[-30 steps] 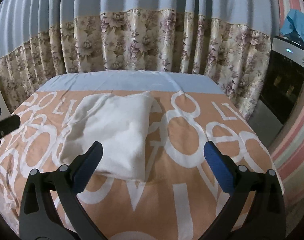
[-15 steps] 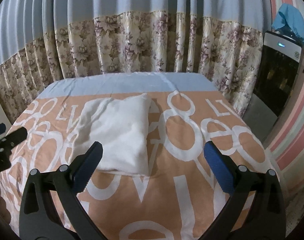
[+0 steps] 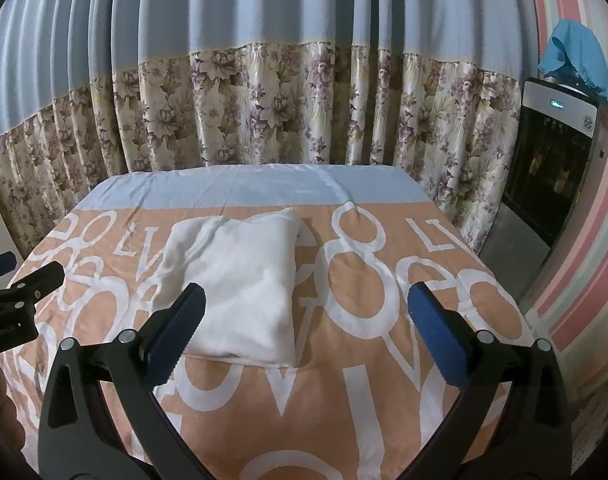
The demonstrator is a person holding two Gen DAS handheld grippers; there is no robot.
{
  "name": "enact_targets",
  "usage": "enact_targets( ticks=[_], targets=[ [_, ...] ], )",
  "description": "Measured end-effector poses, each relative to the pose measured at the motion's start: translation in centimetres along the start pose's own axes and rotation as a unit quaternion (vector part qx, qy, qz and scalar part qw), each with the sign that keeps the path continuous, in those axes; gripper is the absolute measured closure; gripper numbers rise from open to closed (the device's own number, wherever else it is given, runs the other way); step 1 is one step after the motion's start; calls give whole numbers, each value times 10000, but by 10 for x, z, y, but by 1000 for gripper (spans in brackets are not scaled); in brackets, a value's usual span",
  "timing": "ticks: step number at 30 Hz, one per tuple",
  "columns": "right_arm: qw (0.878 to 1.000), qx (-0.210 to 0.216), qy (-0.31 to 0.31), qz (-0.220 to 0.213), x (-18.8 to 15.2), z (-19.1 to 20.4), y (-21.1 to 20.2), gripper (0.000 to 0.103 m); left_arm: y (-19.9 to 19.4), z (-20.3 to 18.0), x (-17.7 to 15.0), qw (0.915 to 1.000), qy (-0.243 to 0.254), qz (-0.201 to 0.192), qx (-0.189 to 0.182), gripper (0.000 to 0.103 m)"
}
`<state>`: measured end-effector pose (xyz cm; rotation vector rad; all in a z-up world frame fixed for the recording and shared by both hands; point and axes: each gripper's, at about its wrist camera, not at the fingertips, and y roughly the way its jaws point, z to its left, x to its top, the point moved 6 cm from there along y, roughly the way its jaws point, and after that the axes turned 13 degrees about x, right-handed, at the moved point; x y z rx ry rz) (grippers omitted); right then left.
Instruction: Fold small clothes
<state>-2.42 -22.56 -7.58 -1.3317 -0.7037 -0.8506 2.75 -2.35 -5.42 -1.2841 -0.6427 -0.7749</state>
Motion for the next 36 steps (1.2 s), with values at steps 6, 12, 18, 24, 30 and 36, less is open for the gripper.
enact_targets(
  ticks=[6,12,18,24,30,36],
  targets=[
    [10000,18,18,40,-1,-1,3,3,0,-1,1,10000,27,-6,22,2],
    [10000,4,19,49,-2,-2,5,3,1,-2,1,10000,25,10,-16,2],
    [10000,-20,12,81,-5,-3,8,3,2,-2,0,10000,19,38,-18,2],
    [10000,-15,24,90,-6,-3,9,3,3,-1,-2,10000,58,29,0,2],
    [10000,-9,35,93,-6,-2,8,3,5,-2,-3,9999,90,46,-1,2],
    [9999,-2,48,106,-6,-2,8,3,6,-3,-4,9999,75,67,-5,2]
  ],
)
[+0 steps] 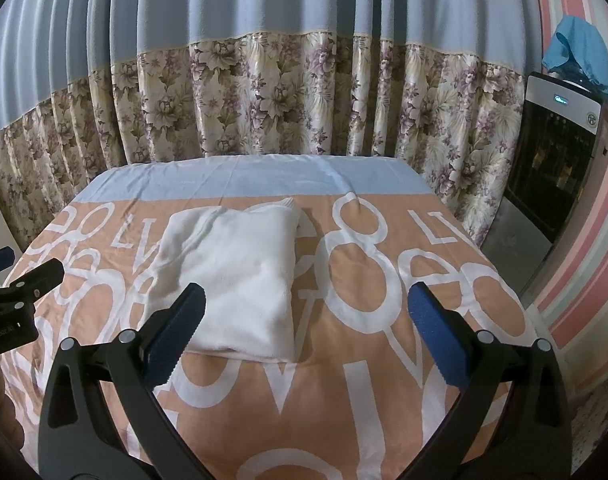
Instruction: Fold small clothes
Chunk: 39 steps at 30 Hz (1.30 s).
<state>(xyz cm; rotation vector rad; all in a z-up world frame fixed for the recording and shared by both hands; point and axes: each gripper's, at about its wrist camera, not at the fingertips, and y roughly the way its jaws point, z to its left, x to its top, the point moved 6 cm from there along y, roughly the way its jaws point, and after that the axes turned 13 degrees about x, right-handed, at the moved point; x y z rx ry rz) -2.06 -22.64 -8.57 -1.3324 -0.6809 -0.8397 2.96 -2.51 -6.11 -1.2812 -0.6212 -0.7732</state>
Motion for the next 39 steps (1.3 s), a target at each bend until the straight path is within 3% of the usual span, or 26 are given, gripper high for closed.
enact_targets(
  ticks=[39],
  targets=[
    [9999,-17,-150,49,-7,-6,2,3,-1,8,-3,10000,35,-73,9,2]
  ],
)
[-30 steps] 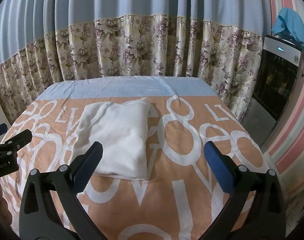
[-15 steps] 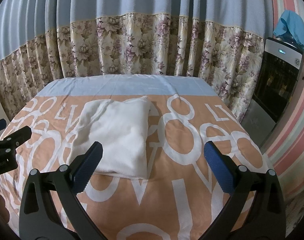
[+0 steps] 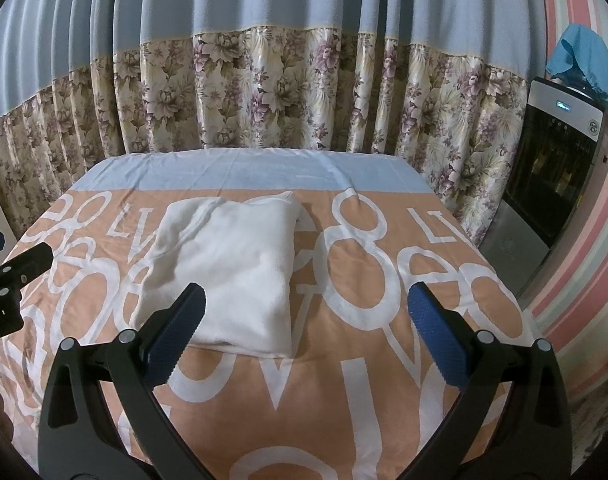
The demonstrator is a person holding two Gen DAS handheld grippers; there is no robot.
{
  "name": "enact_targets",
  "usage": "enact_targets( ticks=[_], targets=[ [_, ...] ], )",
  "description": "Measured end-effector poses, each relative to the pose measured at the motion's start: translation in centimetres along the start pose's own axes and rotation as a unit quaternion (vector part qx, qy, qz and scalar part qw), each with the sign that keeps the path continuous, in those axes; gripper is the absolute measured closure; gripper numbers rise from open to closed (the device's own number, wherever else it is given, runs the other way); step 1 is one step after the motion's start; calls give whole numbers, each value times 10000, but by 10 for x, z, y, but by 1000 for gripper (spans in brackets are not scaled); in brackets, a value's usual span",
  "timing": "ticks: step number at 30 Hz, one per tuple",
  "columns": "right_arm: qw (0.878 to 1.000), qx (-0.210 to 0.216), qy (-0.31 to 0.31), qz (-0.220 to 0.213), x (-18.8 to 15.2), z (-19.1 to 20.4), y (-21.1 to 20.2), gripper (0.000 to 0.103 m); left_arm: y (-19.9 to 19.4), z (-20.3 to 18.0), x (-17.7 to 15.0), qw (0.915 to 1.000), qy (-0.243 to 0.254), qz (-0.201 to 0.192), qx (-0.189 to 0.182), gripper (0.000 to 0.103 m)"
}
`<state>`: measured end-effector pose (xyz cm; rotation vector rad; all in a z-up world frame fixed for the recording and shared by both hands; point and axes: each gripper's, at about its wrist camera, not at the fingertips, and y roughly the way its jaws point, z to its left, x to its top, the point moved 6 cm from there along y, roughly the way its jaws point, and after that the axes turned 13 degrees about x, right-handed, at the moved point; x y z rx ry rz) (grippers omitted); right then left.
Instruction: Fold small clothes
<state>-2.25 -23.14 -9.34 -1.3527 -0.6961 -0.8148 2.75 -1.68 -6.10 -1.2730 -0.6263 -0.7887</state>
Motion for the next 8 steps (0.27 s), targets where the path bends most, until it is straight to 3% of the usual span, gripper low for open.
enact_targets(
  ticks=[8],
  targets=[
    [10000,4,-3,10,0,-2,0,3,5,-1,-3,9996,-19,221,-162,2]
  ],
)
